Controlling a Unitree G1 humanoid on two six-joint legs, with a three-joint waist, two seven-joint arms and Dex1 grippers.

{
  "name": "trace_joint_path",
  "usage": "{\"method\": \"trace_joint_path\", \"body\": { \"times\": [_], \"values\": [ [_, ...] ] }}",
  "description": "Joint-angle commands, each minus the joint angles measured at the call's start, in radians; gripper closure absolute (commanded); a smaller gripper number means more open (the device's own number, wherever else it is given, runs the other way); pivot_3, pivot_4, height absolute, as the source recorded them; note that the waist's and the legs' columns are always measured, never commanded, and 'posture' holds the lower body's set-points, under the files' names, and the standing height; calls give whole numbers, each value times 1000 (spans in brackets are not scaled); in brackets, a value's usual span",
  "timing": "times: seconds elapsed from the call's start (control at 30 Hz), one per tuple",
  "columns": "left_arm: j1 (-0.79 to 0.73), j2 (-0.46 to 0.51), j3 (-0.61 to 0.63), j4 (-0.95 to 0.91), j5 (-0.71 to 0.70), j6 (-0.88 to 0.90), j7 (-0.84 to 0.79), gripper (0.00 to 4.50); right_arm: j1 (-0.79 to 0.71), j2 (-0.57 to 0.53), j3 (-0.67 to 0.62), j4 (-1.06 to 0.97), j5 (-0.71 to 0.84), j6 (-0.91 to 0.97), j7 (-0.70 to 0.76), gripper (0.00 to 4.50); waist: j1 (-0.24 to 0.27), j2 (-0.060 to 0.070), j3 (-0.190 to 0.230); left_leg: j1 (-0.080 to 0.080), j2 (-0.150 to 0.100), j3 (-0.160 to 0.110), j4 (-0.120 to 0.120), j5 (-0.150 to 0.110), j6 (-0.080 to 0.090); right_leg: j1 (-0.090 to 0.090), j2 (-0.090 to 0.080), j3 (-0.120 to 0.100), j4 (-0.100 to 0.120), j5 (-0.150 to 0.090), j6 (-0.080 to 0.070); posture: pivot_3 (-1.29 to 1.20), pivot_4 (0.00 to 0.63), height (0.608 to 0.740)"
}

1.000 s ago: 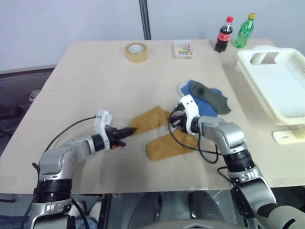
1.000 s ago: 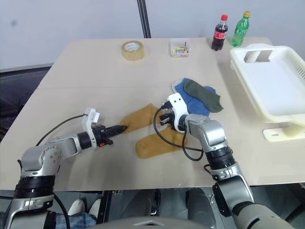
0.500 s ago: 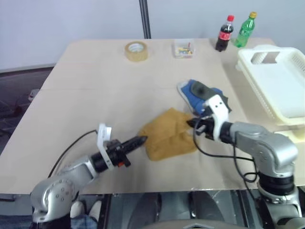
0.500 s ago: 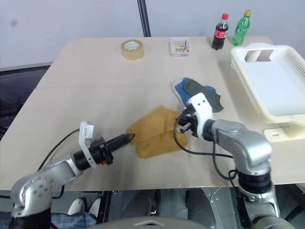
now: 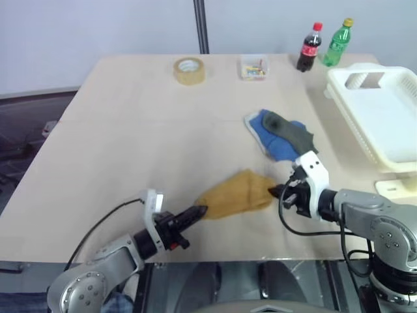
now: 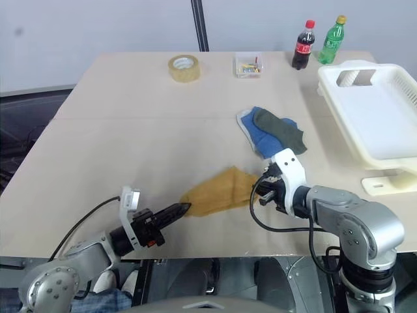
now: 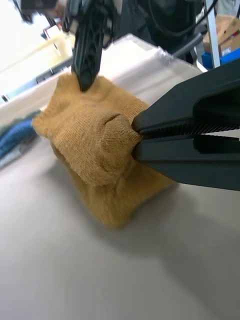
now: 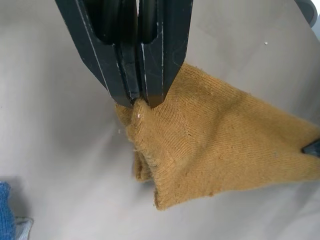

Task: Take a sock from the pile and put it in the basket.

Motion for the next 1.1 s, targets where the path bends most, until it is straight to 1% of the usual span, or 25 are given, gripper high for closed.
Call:
{"method": "trace_joint_path", "body": {
  "times": [0.03, 0.3, 0.4, 0.43, 0.5, 0.57, 0.6, 0.63, 0.67, 0.7, 0.73, 0.77, 0.83, 0.9, 0.97, 1.07, 1.1],
  "values": [
    [-11, -12, -18, -2, 1, -32, 16, 4471, 6, 3, 3, -30, 15, 6, -31, 4500, 2, 0, 0, 0, 0, 0, 0, 0, 0, 0, 0, 0, 0, 0, 0, 0, 150, 738],
    [-30, -15, -47, 62, 41, -59, 21, 4471, 10, 24, 15, -3, 4, 6, -77, 4500, 3, 0, 0, 0, 0, 0, 0, 0, 0, 0, 1, 0, 0, 0, 0, 0, 150, 738],
    [-40, 4, -66, 84, 56, -57, 10, 4471, 10, 19, 20, 1, 7, 6, -82, 4500, 3, 0, 0, 0, 0, 0, 0, 0, 0, 0, 0, 0, 0, 0, 0, 0, 150, 738],
    [-44, 9, -72, 87, 62, -57, 5, 4500, 12, 15, 21, 0, 9, 6, -80, 3893, 3, 0, 0, 0, 0, 0, 0, 0, 0, 0, 0, 0, 0, 0, 0, 0, 150, 738],
    [-56, 12, -84, 95, 74, -61, 3, 4500, 19, 1, 20, -3, 18, 6, -72, 3320, 3, 0, 0, 0, 0, 0, 0, 0, 0, 0, 1, 0, 0, 0, 0, 0, 150, 738],
    [-77, 9, -91, 108, 83, -64, 4, 4500, 24, -13, 21, -2, 24, 6, -64, 2449, 3, 0, 0, 0, 0, 0, 0, 0, 0, 0, 1, 0, 0, 0, 0, 0, 150, 738],
    [-86, 7, -96, 116, 88, -66, 1, 4500, 26, -21, 22, -2, 25, 6, -61, 2119, 4, 0, 0, 0, 0, 0, 0, 0, 0, 0, 1, 0, 0, 0, 0, 0, 150, 738],
    [-92, 6, -101, 121, 92, -67, -5, 4500, 29, -31, 20, -4, 27, 6, -59, 2119, 3, 0, 0, 0, 0, 0, 0, 0, 0, 0, 1, 0, 0, 0, 0, 0, 150, 738],
    [-96, 7, -109, 124, 95, -67, -11, 4500, 28, -37, 13, -8, 25, 6, -58, 1468, 4, 0, 0, 0, 0, 0, 0, 0, 0, 0, 1, 0, 0, 0, 0, 0, 150, 738],
    [-97, 8, -114, 125, 98, -67, -16, 4500, 27, -41, 9, -10, 24, 6, -59, 1210, 4, 0, 0, 0, 0, 0, 0, 0, 0, 0, 1, 0, 0, 0, 0, 0, 150, 738],
    [-96, 9, -119, 126, 102, -67, -20, 4500, 13, -44, 0, -10, 17, -26, -61, 764, 4, 0, 0, 0, 0, 0, 0, 0, 0, 0, 1, 0, 0, 0, 0, 0, 150, 738],
    [-95, 13, -124, 126, 106, -67, -26, 4500, -1, -45, -6, -9, 11, -59, -61, 431, 1, 0, 0, 0, 0, 0, 0, 0, 0, 0, 1, 0, 0, 0, 0, 0, 150, 738],
    [-93, 20, -133, 126, 114, -69, -40, 4500, -24, -53, 18, -14, 7, -182, -32, 431, 0, 0, 1, 0, 0, 0, 0, 0, 0, 0, 1, 0, 0, 0, 0, 0, 150, 738],
    [-93, 24, -136, 126, 117, -68, -47, 4500, -24, -84, 90, -25, -16, -294, -2, 431, 1, 0, 0, 0, 0, 0, 0, 0, 0, 0, 1, 0, 0, 0, 0, 0, 150, 738],
    [-96, 31, -141, 128, 118, -65, -53, 4500, -7, -142, 192, -18, -84, -445, 33, 431, 2, 0, 1, 0, 0, 0, 0, 0, 0, 0, 1, 0, 0, 0, 1, 0, 150, 738],
    [-102, 40, -149, 128, 120, -65, -62, 4500, 19, -221, 339, 30, -234, -741, 103, 431, 3, -1, 1, 0, 0, 0, 0, 0, 0, 0, 1, -1, -1, 0, 1, 0, 150, 738],
    [-105, 47, -155, 129, 125, -68, -70, 4500, 27, -232, 371, 57, -273, -819, 115, 431, 3, -1, 1, 0, 0, 0, 0, 0, 0, 0, 1, 0, -1, 0, 1, 0, 150, 738]
  ]
}}
